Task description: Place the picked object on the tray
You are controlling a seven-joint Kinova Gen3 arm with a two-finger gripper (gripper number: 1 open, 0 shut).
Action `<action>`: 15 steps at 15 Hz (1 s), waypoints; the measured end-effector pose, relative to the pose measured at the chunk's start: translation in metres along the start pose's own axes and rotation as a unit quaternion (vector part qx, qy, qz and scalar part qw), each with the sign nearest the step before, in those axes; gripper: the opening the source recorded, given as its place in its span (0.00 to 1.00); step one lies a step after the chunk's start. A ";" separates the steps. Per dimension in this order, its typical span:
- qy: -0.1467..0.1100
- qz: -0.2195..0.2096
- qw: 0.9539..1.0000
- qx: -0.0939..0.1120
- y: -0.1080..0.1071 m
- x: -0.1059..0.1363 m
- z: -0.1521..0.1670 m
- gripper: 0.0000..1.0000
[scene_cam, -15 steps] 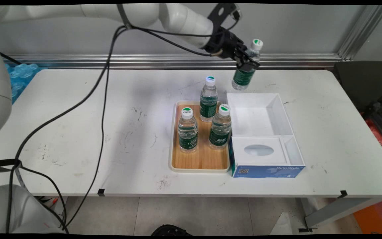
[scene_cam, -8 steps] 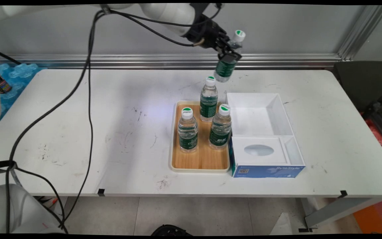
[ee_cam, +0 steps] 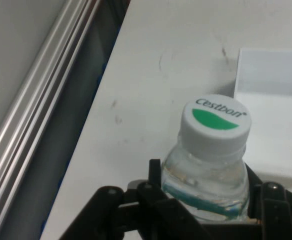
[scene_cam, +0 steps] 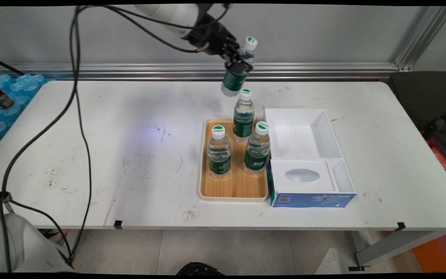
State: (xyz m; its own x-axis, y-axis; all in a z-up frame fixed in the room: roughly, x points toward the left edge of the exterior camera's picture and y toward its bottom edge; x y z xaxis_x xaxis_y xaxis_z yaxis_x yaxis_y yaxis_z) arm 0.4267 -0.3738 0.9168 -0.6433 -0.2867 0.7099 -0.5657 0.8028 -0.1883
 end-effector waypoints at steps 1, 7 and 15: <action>-0.006 -0.002 1.000 0.001 0.000 -0.005 -0.006 0.00; -0.040 -0.016 0.999 0.005 0.008 -0.035 -0.042 0.00; -0.036 -0.043 0.998 -0.016 0.033 -0.078 -0.062 0.00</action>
State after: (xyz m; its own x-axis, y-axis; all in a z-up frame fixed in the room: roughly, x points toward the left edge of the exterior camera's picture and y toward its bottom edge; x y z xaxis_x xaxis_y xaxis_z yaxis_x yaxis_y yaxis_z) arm 0.4899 -0.2924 0.8974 -0.6290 -0.3917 0.6716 -0.6044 0.7897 -0.1054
